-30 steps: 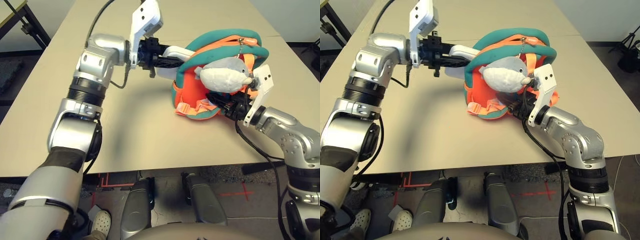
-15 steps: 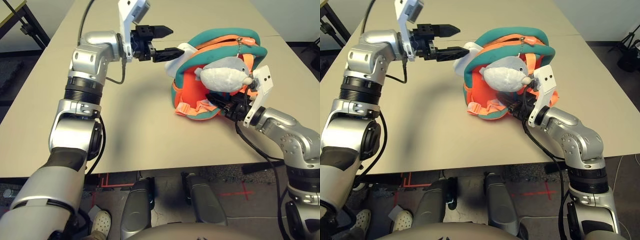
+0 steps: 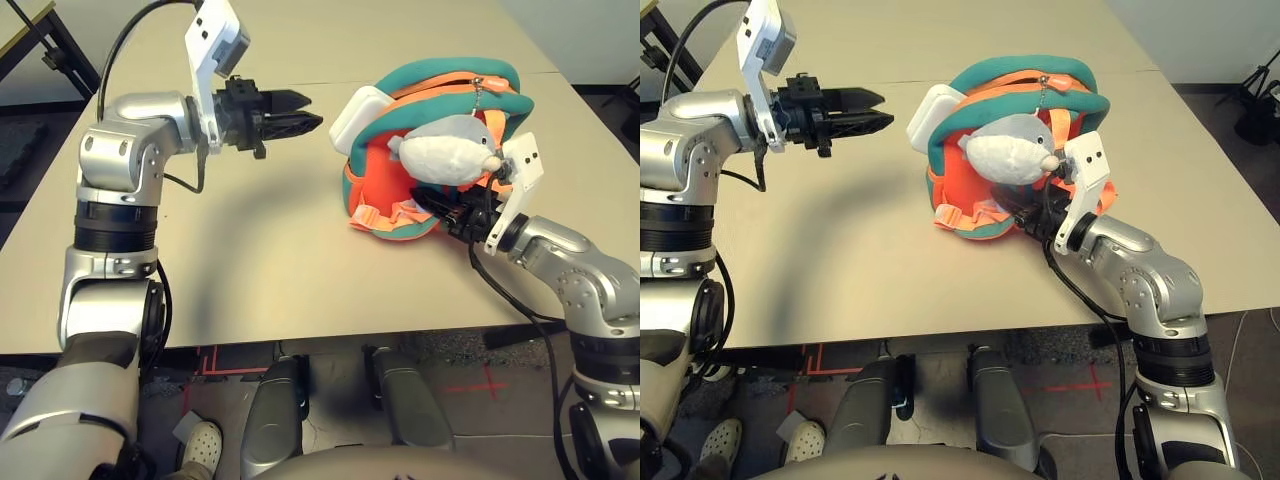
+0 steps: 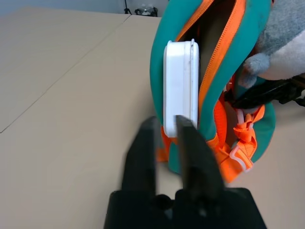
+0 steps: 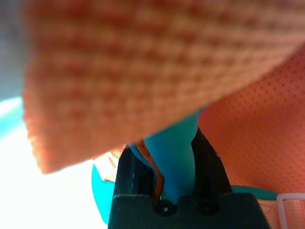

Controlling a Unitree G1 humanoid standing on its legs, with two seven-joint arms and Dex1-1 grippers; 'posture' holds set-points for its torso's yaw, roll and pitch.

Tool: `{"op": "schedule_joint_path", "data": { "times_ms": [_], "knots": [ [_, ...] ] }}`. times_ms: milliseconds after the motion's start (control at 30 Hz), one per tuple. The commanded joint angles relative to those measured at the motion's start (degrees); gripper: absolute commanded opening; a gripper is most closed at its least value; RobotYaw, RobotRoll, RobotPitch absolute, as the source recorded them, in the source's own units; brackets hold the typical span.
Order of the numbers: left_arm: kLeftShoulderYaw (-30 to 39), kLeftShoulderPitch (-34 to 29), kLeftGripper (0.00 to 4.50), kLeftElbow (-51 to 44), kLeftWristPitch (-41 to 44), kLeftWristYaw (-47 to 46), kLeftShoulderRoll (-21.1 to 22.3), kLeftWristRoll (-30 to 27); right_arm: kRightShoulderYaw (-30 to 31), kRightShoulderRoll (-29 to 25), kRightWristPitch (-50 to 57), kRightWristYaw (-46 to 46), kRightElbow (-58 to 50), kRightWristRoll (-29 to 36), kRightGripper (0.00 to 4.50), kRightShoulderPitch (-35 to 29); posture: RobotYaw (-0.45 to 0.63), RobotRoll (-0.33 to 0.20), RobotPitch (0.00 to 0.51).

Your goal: Put the pencil case into the backpack and zip it.

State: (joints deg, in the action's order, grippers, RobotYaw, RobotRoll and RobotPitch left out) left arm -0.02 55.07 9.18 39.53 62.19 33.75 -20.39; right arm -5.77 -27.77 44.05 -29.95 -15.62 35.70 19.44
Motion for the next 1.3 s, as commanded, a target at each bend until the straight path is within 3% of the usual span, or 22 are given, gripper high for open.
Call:
{"op": "schedule_joint_path", "data": {
  "times_ms": [33, 233, 533, 667, 933, 1300],
  "knots": [
    [-1.14, -0.44, 0.0, -0.72, -0.12, -0.67, -0.12, -0.14, 1.54, 0.36, 1.48, -0.3, 1.05, -0.46, 0.58, -1.04, -0.17, 0.0, 0.176],
    [-3.48, -1.36, 0.0, 2.47, -2.82, -0.52, -2.07, 0.9, 1.31, 0.53, 1.27, 0.04, 0.88, -0.6, 0.58, -1.32, -0.19, 0.0, 0.168],
    [-8.3, 9.28, 0.0, 24.98, -15.17, -1.78, -17.39, 6.03, 1.89, 0.31, -1.17, -1.37, 5.0, -2.7, 0.58, 0.74, -0.17, 0.0, 0.152],
    [-9.58, 10.58, 0.0, 29.91, -19.24, -0.86, -20.36, 8.38, 2.14, 0.5, -1.53, -1.83, 5.75, -3.21, 0.58, 1.73, -0.19, 0.0, 0.152],
    [-6.13, 7.53, 0.0, 19.65, -13.58, 1.15, -15.85, 5.07, 1.9, 1.05, -1.72, -1.65, 4.84, -3.47, 0.58, 0.62, -0.19, 0.0, 0.15],
    [2.45, 3.06, 0.0, -3.8, 3.6, -3.55, -7.62, -5.58, 2.12, 1.02, -2.24, -2.59, 6.15, -4.22, 0.58, 1.25, -0.17, 0.0, 0.14]
  ]
}}
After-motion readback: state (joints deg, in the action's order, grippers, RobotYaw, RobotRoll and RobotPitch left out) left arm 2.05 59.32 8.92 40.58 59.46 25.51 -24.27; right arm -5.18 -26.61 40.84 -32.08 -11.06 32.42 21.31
